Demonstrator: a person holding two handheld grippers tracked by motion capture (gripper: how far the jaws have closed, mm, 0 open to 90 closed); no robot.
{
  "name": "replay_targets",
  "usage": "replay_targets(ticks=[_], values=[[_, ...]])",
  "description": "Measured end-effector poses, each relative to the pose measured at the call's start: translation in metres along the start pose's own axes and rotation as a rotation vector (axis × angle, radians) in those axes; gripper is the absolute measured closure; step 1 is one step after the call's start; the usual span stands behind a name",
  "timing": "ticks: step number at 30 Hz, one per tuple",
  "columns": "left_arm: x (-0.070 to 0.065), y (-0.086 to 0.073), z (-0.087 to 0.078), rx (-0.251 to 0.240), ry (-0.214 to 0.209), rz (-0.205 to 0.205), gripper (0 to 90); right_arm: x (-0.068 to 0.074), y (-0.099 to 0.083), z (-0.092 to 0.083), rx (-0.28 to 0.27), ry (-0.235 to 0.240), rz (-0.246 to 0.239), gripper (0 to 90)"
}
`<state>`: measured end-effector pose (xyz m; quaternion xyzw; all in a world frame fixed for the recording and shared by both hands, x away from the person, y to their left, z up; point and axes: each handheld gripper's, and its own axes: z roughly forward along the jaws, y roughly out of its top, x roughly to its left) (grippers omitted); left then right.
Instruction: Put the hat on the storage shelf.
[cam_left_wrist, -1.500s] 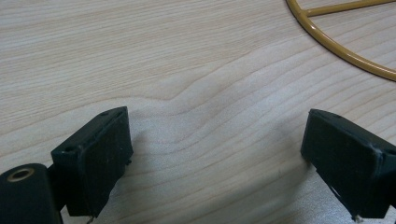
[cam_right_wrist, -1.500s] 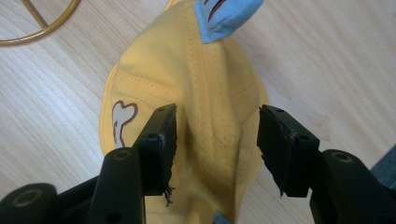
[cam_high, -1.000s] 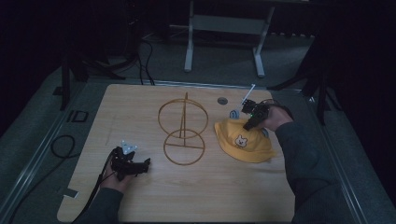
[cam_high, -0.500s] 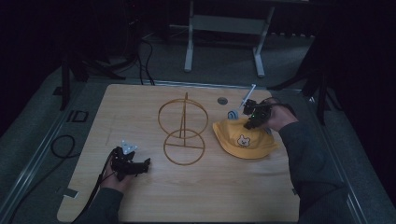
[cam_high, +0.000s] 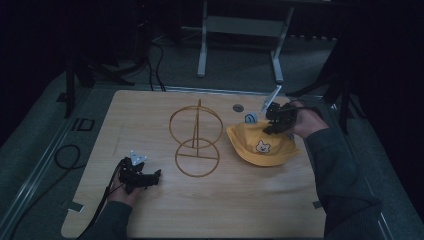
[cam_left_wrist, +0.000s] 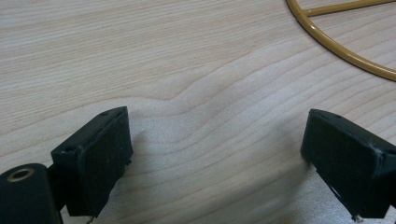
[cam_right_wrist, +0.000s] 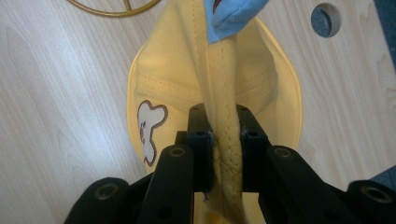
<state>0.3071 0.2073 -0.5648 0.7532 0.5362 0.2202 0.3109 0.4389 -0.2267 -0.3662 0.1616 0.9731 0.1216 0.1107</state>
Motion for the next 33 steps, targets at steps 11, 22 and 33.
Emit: replay_targets(ticks=[11,22,33], values=[[0.0,0.0,0.0,0.002,-0.001,-0.001,8.9,0.001,0.006,-0.026,-0.044,-0.014,-0.034,79.2],[0.0,0.0,0.0,0.002,-0.001,-0.001,8.9,0.003,0.011,-0.043,-0.062,-0.042,-0.06,79.1],[0.0,0.0,0.0,0.002,-0.001,0.0,8.9,0.005,0.015,-0.059,-0.072,-0.049,-0.079,79.3]])
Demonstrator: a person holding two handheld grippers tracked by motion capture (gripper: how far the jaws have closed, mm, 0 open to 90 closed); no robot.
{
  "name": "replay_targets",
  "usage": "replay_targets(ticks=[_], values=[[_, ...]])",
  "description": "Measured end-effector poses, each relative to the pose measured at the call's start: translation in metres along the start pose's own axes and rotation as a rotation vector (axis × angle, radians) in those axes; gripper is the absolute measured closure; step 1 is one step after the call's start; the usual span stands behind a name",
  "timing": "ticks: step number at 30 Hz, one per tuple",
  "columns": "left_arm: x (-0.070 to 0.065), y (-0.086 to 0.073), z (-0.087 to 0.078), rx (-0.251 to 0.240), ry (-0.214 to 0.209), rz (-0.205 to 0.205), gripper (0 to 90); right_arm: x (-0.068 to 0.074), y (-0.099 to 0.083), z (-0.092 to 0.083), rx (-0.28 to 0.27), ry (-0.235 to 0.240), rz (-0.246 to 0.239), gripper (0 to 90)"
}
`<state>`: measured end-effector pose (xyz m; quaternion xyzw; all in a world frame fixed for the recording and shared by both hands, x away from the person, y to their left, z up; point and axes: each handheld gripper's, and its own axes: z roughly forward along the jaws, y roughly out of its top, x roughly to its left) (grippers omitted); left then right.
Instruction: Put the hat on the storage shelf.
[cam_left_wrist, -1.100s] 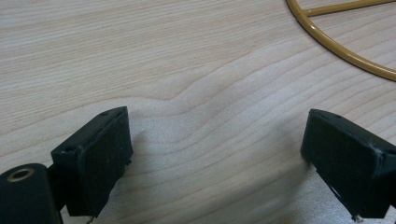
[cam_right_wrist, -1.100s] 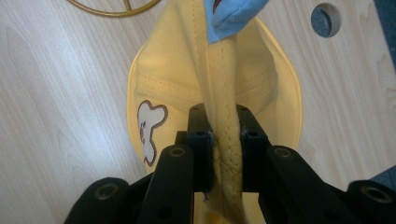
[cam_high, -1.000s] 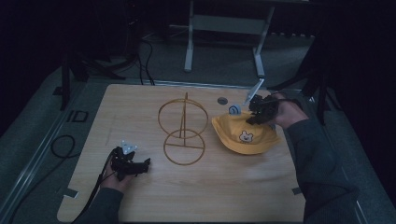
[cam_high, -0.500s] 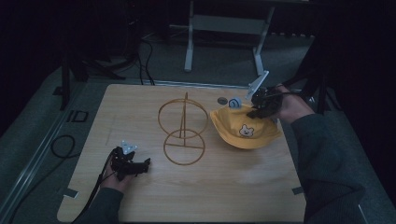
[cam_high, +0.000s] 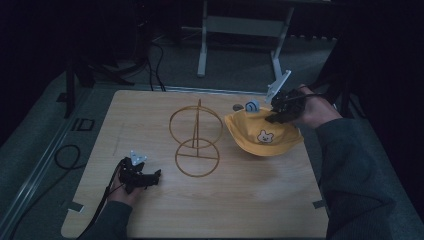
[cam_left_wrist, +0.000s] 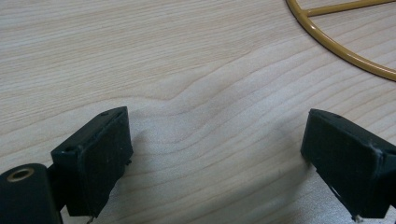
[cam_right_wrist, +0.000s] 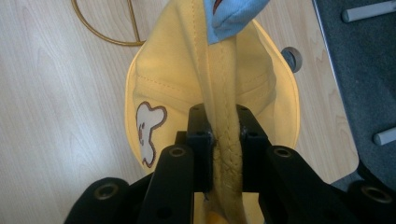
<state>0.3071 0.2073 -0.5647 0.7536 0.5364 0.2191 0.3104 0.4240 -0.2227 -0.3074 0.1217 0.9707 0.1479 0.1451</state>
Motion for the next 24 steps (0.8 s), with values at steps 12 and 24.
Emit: replay_targets(ticks=[12,24], values=[[0.0,0.0,0.0,0.001,0.0,-0.001,8.9,0.001,0.005,-0.013,-0.024,-0.007,-0.012,79.4],[0.0,0.0,0.0,0.001,0.0,0.001,8.9,0.001,0.004,-0.027,-0.062,-0.035,-0.021,80.2]])
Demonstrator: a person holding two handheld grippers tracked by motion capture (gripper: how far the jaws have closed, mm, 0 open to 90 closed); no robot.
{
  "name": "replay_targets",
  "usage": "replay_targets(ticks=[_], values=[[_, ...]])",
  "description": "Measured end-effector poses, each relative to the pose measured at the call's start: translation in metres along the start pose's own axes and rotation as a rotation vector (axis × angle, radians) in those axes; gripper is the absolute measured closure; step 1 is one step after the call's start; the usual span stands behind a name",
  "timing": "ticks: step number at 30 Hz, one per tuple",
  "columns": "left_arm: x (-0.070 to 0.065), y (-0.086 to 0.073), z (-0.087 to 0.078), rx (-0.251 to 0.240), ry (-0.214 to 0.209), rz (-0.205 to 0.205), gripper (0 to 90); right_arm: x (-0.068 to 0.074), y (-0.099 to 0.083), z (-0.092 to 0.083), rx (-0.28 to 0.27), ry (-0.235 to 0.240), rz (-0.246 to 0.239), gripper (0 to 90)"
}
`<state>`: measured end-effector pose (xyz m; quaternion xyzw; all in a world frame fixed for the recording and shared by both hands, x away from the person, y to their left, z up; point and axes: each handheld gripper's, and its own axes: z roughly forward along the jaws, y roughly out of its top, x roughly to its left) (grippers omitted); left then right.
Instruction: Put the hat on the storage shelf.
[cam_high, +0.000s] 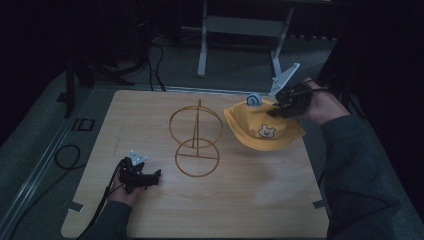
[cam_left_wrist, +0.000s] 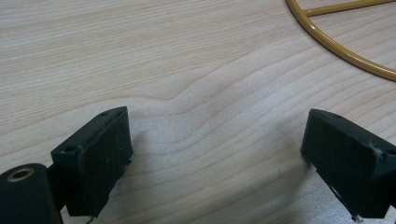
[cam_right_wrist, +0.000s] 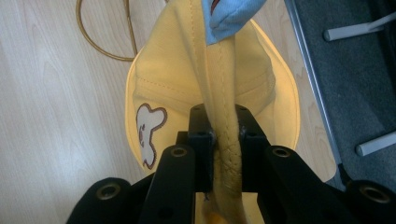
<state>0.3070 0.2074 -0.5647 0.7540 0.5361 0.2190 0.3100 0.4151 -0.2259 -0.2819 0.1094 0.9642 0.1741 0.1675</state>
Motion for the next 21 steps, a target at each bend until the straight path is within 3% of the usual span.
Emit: replay_targets(ticks=[8,21], values=[[0.0,0.0,0.0,0.0,-0.002,0.006,8.8,-0.001,-0.002,-0.008,-0.025,-0.017,0.004,80.6],[0.0,0.001,0.001,0.001,-0.011,0.012,8.8,-0.003,-0.006,-0.025,-0.121,-0.046,0.014,81.0]])
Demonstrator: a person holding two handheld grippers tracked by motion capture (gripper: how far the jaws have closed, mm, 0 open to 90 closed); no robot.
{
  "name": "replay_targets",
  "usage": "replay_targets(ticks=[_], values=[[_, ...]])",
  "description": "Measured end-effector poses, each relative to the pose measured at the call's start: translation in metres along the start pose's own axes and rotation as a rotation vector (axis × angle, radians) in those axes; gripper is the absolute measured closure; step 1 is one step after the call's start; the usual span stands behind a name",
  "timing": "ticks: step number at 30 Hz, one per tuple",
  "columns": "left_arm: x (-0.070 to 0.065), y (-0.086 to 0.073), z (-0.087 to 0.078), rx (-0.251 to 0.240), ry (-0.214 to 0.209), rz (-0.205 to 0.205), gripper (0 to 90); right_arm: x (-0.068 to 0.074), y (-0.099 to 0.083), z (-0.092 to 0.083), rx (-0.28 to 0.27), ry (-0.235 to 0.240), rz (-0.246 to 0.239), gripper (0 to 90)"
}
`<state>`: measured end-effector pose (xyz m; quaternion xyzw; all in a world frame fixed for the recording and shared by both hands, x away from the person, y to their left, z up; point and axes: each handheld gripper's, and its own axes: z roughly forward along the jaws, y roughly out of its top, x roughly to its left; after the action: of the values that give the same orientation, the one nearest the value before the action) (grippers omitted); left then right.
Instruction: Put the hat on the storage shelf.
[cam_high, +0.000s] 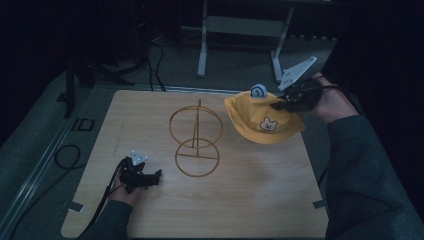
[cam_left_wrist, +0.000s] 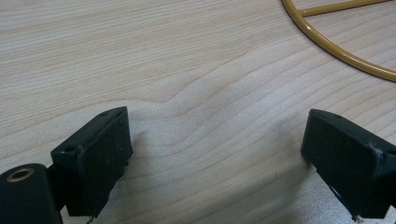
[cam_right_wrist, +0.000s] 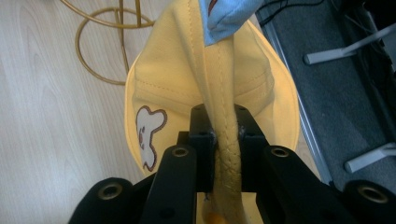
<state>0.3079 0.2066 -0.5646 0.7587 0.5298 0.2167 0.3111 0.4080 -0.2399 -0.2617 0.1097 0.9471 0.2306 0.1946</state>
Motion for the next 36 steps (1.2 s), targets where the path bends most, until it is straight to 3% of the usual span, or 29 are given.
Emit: replay_targets(ticks=[20,36], values=[[0.0,0.0,0.0,0.0,0.0,0.003,8.9,0.001,0.016,-0.006,-0.12,0.014,-0.009,81.1],[0.0,0.0,0.0,0.0,0.0,0.002,8.8,0.005,0.034,-0.009,-0.175,0.032,-0.036,81.1]])
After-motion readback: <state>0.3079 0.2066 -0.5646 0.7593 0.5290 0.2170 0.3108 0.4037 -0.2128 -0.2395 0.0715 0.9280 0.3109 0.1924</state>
